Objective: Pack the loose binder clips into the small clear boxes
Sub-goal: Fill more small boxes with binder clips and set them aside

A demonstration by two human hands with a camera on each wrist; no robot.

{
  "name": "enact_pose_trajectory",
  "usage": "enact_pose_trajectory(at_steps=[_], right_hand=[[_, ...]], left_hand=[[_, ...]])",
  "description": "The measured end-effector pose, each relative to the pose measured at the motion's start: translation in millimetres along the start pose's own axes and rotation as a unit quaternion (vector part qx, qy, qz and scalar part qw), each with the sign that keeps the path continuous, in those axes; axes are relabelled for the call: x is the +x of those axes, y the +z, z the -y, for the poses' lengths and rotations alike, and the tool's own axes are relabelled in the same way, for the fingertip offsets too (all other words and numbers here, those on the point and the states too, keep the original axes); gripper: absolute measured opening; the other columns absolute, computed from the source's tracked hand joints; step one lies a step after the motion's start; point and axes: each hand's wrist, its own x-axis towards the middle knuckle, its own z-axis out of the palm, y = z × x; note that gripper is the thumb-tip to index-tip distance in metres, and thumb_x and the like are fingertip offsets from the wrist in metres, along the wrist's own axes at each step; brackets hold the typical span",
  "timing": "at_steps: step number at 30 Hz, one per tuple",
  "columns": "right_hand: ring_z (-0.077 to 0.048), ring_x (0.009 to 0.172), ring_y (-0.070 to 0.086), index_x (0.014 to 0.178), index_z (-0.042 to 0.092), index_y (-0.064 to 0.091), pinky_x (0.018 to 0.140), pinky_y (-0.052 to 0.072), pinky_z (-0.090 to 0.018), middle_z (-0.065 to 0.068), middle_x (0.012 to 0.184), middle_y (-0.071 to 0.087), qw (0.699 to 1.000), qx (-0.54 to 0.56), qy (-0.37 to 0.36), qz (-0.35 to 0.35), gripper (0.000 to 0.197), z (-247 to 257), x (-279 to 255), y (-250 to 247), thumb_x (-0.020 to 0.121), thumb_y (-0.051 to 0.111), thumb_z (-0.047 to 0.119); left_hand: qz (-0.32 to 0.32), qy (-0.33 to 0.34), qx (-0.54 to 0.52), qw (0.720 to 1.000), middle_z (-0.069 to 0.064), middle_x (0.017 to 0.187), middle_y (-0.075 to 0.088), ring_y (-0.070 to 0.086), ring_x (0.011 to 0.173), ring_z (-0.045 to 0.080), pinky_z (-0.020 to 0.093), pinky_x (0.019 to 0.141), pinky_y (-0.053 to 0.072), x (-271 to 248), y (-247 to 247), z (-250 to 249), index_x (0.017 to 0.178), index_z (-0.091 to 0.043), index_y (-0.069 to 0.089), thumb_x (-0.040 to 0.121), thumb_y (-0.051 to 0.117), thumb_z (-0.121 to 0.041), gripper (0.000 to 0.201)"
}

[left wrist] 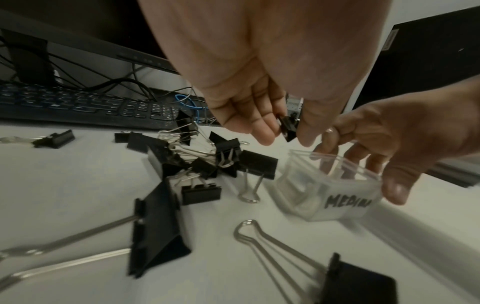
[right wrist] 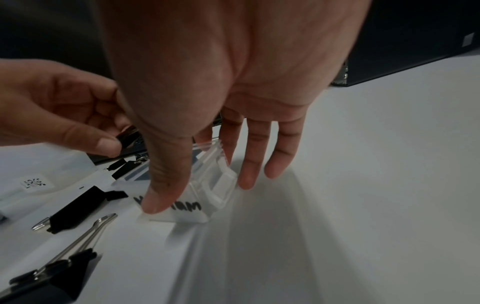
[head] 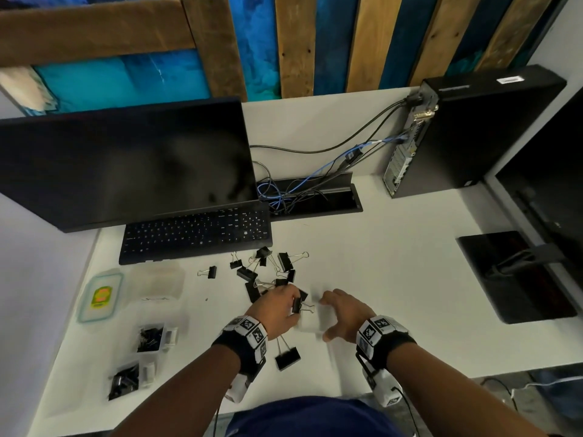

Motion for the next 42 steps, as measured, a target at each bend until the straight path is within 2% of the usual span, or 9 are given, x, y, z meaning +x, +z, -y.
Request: enact_pose_trajectory(at_steps=[4,7,11,14,16,20,26,34,42], right_hand=[[-0.019,0.108,0.056,0.130,0.028,0.048,0.090,0.049,-0.037,0.007,0.121,0.048,1.000,0.016,-0.002,0.005,0.078,6,0,5,0.063,0.087,0.035],[-0.020,0.107,0.056,0.131,0.027,0.048,0.090,0.049,-0.038,0.006,0.122,0.049,1.000,0.013,-0.001,0.009,0.077,8,0,6,0.064,0.086,0.034],[-0.020,0.108,0.056,0.132,0.026,0.048,0.091,0.048,-0.036,0.005,0.121,0.049,1.000,0.012,-0.004,0.004,0.077,8,-1,7,0.066,0.086,0.033],[-0.019,0.107,0.056,0.131,0.027,0.048,0.090,0.048,-0.036,0.007,0.120,0.050,1.000,0.014,-0.003,0.002,0.077,9,-2,7,0.065,0.087,0.033],[-0.018,0.106,0.055,0.132,0.027,0.048,0.090,0.048,-0.035,0.007,0.120,0.049,1.000,0.016,-0.005,0.004,0.078,9,-2,7,0.065,0.087,0.034],[-0.018,0.106,0.055,0.132,0.027,0.047,0.090,0.047,-0.035,0.007,0.121,0.049,1.000,0.014,-0.009,0.010,0.077,11,-2,7,0.066,0.086,0.034],[-0.017,0.105,0.053,0.132,0.027,0.047,0.087,0.046,-0.033,0.008,0.118,0.048,1.000,0.012,-0.014,0.016,0.076,14,-1,8,0.067,0.085,0.034],[-0.015,0.101,0.052,0.133,0.028,0.045,0.084,0.045,-0.032,0.011,0.118,0.046,1.000,0.020,-0.014,0.013,0.075,14,-4,11,0.070,0.084,0.035],[-0.012,0.094,0.049,0.133,0.027,0.045,0.079,0.042,-0.029,0.009,0.120,0.047,0.999,0.022,-0.021,0.015,0.076,12,-4,11,0.069,0.085,0.035]], left_hand=[[0.030,0.003,0.000,1.000,-0.006,0.115,0.054,0.056,0.101,0.014,0.029,0.087,0.047,0,9,-6,0.130,-0.027,0.046,0.087,0.067,-0.031,0.048],[0.024,-0.008,-0.015,1.000,-0.007,0.118,0.053,0.053,0.094,0.011,0.030,0.088,0.048,-2,9,-3,0.133,-0.031,0.042,0.087,0.066,-0.033,0.052],[-0.053,-0.042,0.008,0.998,-0.006,0.117,0.054,0.055,0.099,0.013,0.029,0.087,0.048,-8,2,21,0.114,-0.026,0.054,0.093,0.053,-0.024,0.021],[-0.098,-0.092,0.052,0.990,-0.003,0.108,0.060,0.054,0.087,0.013,0.023,0.073,0.044,-17,-5,44,0.100,-0.023,0.061,0.091,0.051,-0.019,0.015],[-0.087,-0.119,0.084,0.986,-0.004,0.106,0.061,0.056,0.089,0.014,0.024,0.072,0.043,-24,-8,57,0.103,-0.025,0.062,0.092,0.052,-0.025,0.015],[-0.043,-0.140,0.098,0.984,-0.008,0.114,0.059,0.057,0.105,0.014,0.030,0.088,0.048,-32,2,69,0.117,-0.030,0.059,0.089,0.059,-0.043,0.031],[-0.046,-0.117,0.159,0.979,-0.006,0.126,0.054,0.050,0.115,0.018,0.035,0.095,0.041,-31,17,61,0.134,-0.034,0.048,0.090,0.053,-0.043,0.045],[0.012,-0.110,0.224,0.968,-0.001,0.124,0.049,0.046,0.116,0.019,0.038,0.097,0.037,-25,24,52,0.124,-0.024,0.053,0.095,0.047,-0.039,0.033],[-0.099,-0.129,0.105,0.981,-0.001,0.114,0.056,0.054,0.104,0.018,0.033,0.086,0.040,-24,15,46,0.113,-0.020,0.053,0.101,0.035,-0.032,0.025]])
